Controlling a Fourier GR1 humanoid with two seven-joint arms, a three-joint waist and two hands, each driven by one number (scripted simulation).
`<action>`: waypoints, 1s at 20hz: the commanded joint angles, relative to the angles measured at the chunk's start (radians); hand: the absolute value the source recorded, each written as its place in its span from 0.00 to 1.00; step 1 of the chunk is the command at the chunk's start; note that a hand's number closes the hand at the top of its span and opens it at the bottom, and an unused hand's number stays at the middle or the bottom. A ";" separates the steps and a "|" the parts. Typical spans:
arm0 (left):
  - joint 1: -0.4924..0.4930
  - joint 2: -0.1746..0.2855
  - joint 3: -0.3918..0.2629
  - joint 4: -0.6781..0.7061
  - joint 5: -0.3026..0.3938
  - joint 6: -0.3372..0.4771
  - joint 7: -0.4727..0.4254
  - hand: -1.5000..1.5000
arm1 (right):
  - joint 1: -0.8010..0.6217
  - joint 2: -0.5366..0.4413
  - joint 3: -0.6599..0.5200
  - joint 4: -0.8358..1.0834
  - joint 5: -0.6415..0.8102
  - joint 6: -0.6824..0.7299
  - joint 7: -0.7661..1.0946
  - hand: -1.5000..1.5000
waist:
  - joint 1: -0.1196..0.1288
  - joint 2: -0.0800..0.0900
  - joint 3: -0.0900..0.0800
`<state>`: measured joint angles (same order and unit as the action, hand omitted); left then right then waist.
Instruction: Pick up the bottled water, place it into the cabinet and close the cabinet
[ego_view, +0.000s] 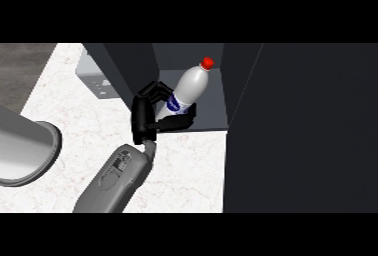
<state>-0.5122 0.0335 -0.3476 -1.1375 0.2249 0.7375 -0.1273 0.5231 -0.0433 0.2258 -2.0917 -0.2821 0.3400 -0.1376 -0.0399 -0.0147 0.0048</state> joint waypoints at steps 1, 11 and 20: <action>-0.250 0.053 0.053 0.187 0.000 -0.128 0.028 1.00 | -0.042 0.002 -0.011 0.004 -0.001 -0.020 0.031 0.00 | -0.024 0.034 -0.005; -0.444 0.019 0.091 0.598 -0.094 -0.068 -0.094 1.00 | -0.010 -0.009 -0.008 0.012 0.003 -0.003 0.007 0.00 | -0.038 0.038 -0.005; -0.541 0.061 0.185 0.845 -0.102 -0.041 -0.224 0.00 | 0.002 -0.004 0.009 0.006 0.001 0.005 -0.011 0.00 | -0.038 0.042 -0.006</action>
<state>-1.0257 0.0481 -0.1989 -0.3904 0.1305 0.7001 -0.2846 0.5099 -0.0484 0.2305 -2.0705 -0.2767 0.3448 -0.1427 -0.0788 0.0208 0.0017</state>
